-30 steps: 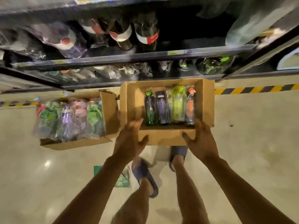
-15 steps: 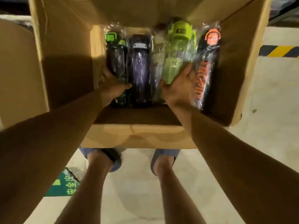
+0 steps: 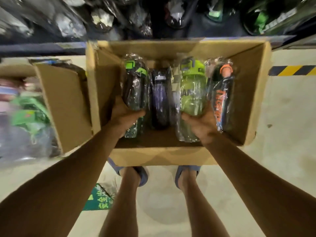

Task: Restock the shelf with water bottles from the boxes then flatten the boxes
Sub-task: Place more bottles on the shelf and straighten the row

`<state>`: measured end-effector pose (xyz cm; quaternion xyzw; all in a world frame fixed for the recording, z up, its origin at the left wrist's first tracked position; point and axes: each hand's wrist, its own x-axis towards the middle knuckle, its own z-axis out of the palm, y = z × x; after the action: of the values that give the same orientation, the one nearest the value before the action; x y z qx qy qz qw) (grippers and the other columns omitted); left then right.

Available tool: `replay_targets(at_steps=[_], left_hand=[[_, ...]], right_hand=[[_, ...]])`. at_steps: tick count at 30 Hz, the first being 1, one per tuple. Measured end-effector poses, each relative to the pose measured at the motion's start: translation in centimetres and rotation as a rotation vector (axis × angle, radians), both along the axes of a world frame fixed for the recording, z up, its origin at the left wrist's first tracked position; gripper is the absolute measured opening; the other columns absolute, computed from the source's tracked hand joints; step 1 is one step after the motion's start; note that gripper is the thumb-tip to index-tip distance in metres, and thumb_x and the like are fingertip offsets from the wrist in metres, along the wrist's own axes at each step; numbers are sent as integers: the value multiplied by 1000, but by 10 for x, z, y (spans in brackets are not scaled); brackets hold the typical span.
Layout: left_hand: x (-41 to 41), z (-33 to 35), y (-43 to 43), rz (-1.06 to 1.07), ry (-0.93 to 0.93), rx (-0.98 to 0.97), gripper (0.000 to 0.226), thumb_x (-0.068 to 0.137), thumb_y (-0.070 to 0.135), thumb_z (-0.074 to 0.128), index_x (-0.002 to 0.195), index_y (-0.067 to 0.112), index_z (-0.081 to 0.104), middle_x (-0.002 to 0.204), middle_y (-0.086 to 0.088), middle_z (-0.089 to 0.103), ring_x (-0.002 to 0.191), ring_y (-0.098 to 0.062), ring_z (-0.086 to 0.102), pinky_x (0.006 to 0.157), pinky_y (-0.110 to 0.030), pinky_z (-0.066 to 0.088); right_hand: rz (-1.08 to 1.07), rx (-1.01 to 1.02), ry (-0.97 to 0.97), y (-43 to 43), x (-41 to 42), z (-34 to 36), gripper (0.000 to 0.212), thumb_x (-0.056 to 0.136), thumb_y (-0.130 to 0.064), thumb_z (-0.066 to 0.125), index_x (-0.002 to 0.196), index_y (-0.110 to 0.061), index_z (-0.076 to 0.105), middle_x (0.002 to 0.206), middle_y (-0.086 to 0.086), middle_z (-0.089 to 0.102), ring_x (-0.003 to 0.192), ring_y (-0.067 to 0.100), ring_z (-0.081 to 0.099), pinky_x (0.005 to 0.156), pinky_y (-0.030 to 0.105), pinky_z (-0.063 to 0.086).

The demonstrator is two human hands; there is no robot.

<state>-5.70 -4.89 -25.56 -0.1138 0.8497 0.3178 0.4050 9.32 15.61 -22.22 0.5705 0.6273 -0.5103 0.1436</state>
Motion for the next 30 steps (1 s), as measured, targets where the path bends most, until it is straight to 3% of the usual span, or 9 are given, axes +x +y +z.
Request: replay_targets(at_steps=[3,9,13,15,17,21,25,27,30], left_hand=[[7,77,-10,-49,47,47,89,57,29,96,129,20,44,126,-3,61,116,-23,59,95,-33,51],[26,287,-22,18,42,311,89,61,2,96,133,16,45,113,7,66,100,-2,68,75,-15,55],[38,440,-24,60,73,435,90,56,13,99,126,30,45,119,4,63,112,-18,66,88,-35,60],[46,517,-22,47,156,447,90,58,25,101,128,31,44,117,11,64,107,-7,66,87,-28,58],[57,588,-22,74,222,488,85,62,30,100,127,36,44,110,19,68,103,5,66,83,-17,54],[77,704,-26,126,307,605,82,64,47,95,131,35,48,118,9,72,109,-15,70,94,-45,58],[93,793,-15,227,485,711,67,81,25,87,126,39,40,103,27,65,87,18,65,72,-8,52],[94,822,-10,221,519,777,76,75,24,91,128,39,39,99,23,70,85,16,67,68,-9,52],[84,854,-5,215,548,863,91,63,18,95,136,26,41,111,6,69,90,3,71,70,-16,55]], right_hand=[[-47,-73,56,-8,-1,71,100,60,-26,97,146,-33,46,120,-10,69,110,12,69,97,38,59],[-10,-49,137,-21,3,269,96,50,-43,87,138,-27,52,116,-1,71,106,27,70,88,44,61],[27,-33,226,-21,8,423,51,76,-7,88,112,-24,57,103,-4,67,84,-7,68,65,12,53],[61,-21,280,-21,14,488,51,79,9,79,111,-24,57,99,-2,68,78,-8,68,59,6,48],[90,-4,351,-20,24,546,60,78,4,82,124,-26,56,111,2,70,91,5,71,63,9,51],[187,-1,506,-17,41,648,77,79,-5,88,142,-18,46,121,-3,66,97,-1,69,78,13,53],[319,104,649,-9,47,722,63,79,-5,86,129,-22,53,111,-13,69,111,13,68,89,25,54],[380,127,741,-2,45,753,63,82,-2,84,133,-22,53,112,-19,69,111,9,67,88,23,54],[385,104,840,6,34,801,73,66,-24,85,131,-24,52,113,-8,69,101,2,68,78,20,55]])
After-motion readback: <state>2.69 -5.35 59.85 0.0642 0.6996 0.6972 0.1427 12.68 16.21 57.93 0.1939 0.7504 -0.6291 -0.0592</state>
